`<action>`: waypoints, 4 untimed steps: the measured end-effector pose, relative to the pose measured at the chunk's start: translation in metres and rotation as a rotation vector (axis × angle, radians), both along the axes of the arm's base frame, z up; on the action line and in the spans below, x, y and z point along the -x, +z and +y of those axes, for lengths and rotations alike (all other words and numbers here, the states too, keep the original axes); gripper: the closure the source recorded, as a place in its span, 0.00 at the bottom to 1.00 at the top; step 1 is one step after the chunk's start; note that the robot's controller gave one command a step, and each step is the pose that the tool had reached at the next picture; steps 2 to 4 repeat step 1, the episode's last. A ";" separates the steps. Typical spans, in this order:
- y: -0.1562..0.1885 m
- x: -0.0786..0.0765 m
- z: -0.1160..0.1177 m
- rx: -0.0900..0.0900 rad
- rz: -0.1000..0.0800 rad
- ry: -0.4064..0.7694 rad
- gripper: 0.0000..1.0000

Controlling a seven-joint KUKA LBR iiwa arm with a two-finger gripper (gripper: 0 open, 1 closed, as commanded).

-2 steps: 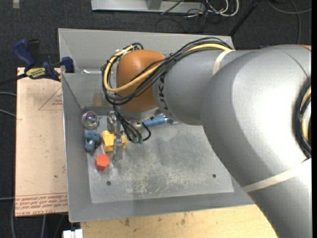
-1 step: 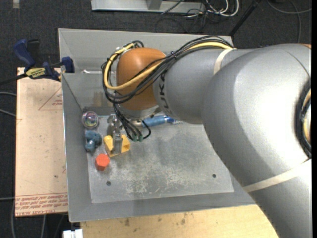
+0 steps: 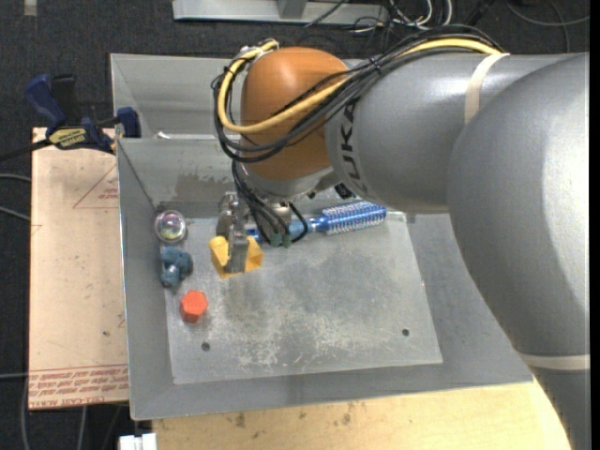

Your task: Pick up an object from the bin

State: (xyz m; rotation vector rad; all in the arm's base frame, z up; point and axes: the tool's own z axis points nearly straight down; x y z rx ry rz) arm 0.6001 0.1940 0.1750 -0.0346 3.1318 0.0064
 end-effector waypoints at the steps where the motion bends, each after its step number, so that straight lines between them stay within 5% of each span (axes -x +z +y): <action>1: 0.107 0.000 0.002 0.000 -0.003 0.007 1.00; 4: 0.107 0.000 0.002 0.000 -0.003 0.007 1.00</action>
Offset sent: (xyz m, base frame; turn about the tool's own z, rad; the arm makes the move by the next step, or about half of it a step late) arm -0.0018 0.0017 0.1017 -0.0062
